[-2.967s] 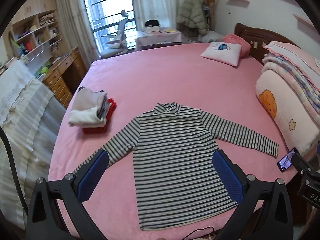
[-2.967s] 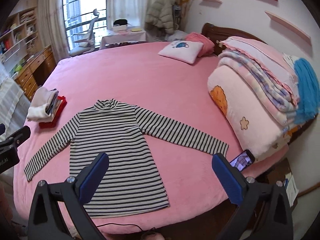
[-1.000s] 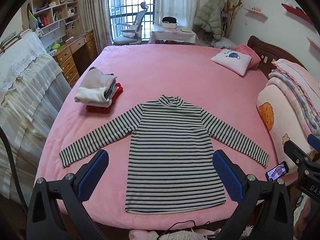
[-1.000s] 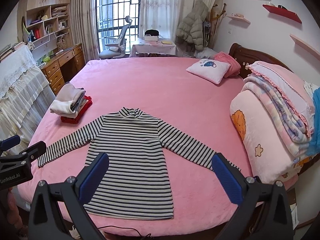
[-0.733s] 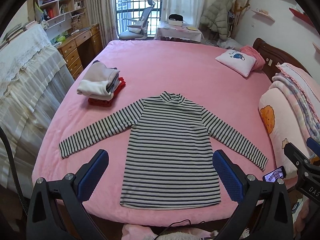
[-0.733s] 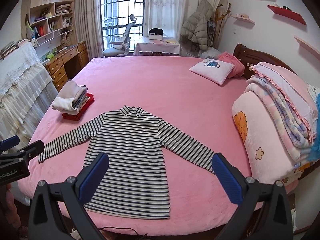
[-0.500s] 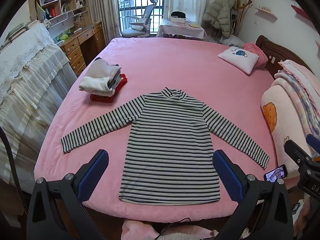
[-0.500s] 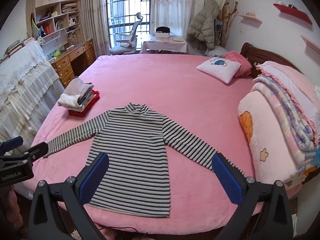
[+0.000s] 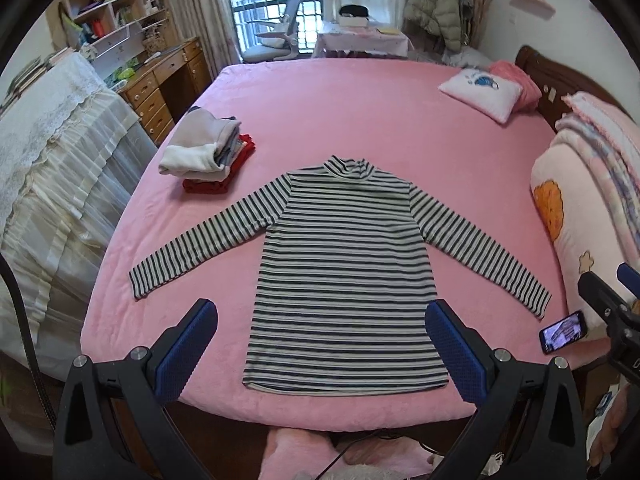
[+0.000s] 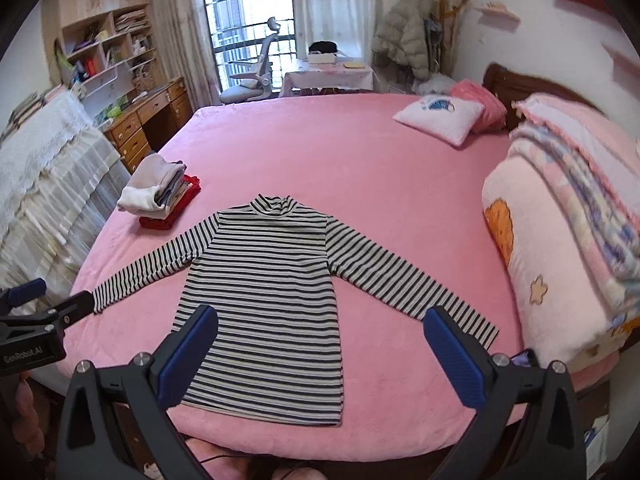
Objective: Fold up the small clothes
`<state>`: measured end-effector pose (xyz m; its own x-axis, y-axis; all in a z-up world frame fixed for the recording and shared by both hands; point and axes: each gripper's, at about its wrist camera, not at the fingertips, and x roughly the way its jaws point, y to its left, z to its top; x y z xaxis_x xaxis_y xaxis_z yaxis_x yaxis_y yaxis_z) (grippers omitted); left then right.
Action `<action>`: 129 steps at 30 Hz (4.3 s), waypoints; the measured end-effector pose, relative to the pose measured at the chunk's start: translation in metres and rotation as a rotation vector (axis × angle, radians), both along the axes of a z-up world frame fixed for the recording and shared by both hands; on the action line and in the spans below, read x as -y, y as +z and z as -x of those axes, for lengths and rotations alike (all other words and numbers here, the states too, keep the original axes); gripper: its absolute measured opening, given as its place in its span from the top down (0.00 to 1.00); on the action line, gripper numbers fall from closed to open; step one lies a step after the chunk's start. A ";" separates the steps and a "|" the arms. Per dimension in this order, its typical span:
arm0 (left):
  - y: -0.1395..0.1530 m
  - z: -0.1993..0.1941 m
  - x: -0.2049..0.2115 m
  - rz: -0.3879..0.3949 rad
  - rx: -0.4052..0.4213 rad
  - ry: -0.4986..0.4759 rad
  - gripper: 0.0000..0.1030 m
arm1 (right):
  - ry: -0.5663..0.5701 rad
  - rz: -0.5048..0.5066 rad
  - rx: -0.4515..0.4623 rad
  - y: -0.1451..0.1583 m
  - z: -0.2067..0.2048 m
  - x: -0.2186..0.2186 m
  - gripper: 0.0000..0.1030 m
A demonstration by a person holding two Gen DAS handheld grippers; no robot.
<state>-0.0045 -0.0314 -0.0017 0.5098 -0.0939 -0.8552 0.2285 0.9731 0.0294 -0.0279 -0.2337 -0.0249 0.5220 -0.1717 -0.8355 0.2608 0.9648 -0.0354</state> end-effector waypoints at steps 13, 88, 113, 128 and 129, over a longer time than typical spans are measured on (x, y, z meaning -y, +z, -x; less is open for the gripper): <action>-0.012 -0.068 0.066 -0.039 0.072 -0.190 0.00 | -0.227 0.015 -0.054 -0.033 0.001 0.068 0.00; -0.414 -0.187 0.361 -0.219 0.028 -0.571 0.00 | -1.001 -0.321 -0.090 -0.391 0.033 0.348 0.41; -0.407 -0.188 0.360 -0.198 0.048 -0.539 0.00 | -0.865 -0.143 -0.022 -0.372 0.004 0.354 0.95; -0.361 -0.200 0.317 -0.170 0.079 -0.385 0.00 | -0.640 0.200 -0.083 -0.330 -0.062 0.304 0.95; -0.356 -0.203 0.311 -0.164 0.077 -0.364 0.00 | -0.605 0.224 -0.078 -0.325 -0.069 0.298 0.95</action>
